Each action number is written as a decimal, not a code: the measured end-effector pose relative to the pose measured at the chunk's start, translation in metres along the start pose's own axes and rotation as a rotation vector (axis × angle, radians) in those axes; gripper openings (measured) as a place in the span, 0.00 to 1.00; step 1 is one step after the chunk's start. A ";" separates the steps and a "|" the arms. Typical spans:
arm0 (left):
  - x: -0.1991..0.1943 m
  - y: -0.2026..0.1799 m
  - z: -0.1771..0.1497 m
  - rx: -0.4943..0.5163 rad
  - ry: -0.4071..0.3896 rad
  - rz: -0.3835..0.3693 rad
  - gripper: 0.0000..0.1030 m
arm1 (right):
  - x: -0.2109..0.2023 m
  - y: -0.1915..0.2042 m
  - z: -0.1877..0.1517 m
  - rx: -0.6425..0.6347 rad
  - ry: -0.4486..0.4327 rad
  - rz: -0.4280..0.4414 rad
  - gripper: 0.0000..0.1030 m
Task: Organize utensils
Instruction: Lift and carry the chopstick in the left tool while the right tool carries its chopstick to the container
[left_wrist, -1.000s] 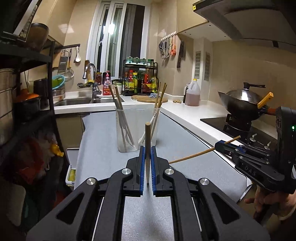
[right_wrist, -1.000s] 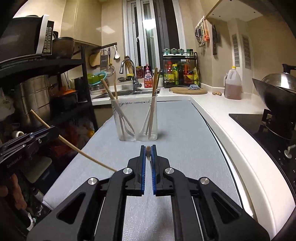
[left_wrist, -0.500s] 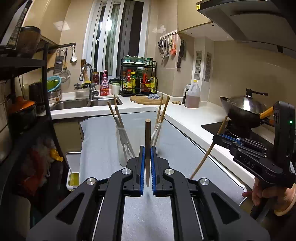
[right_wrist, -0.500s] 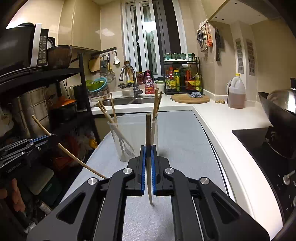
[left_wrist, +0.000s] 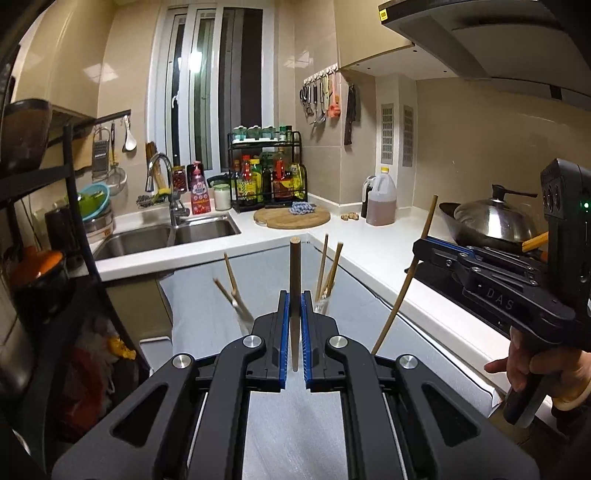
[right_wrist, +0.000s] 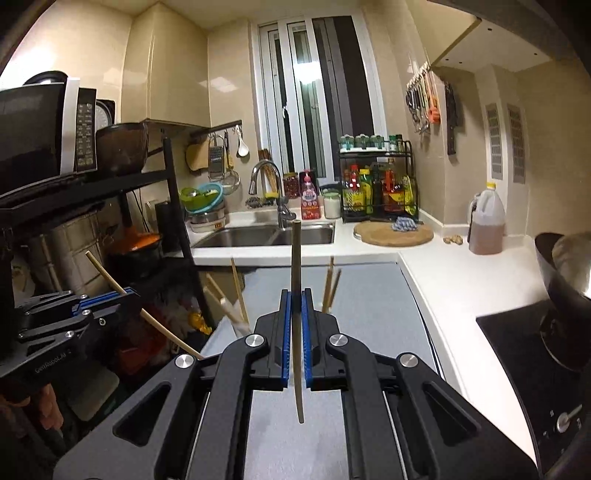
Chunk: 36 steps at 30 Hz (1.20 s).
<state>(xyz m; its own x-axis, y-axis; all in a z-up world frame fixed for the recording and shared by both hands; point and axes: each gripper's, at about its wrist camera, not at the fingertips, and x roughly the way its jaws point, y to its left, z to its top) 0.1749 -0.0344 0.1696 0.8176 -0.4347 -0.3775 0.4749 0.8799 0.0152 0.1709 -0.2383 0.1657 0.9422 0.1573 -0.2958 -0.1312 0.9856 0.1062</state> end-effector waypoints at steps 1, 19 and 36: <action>0.000 0.002 0.007 0.004 -0.006 -0.001 0.06 | 0.002 0.002 0.007 -0.004 -0.010 0.005 0.06; 0.055 0.015 0.064 0.045 -0.029 0.018 0.06 | 0.052 0.014 0.075 -0.050 -0.118 0.025 0.06; 0.123 0.036 0.033 -0.009 0.102 0.013 0.06 | 0.117 0.002 0.049 -0.018 -0.047 -0.004 0.06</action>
<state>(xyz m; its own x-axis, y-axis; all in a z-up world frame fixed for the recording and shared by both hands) 0.3034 -0.0631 0.1544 0.7861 -0.4019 -0.4696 0.4611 0.8872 0.0126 0.2956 -0.2214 0.1781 0.9562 0.1506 -0.2510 -0.1325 0.9873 0.0875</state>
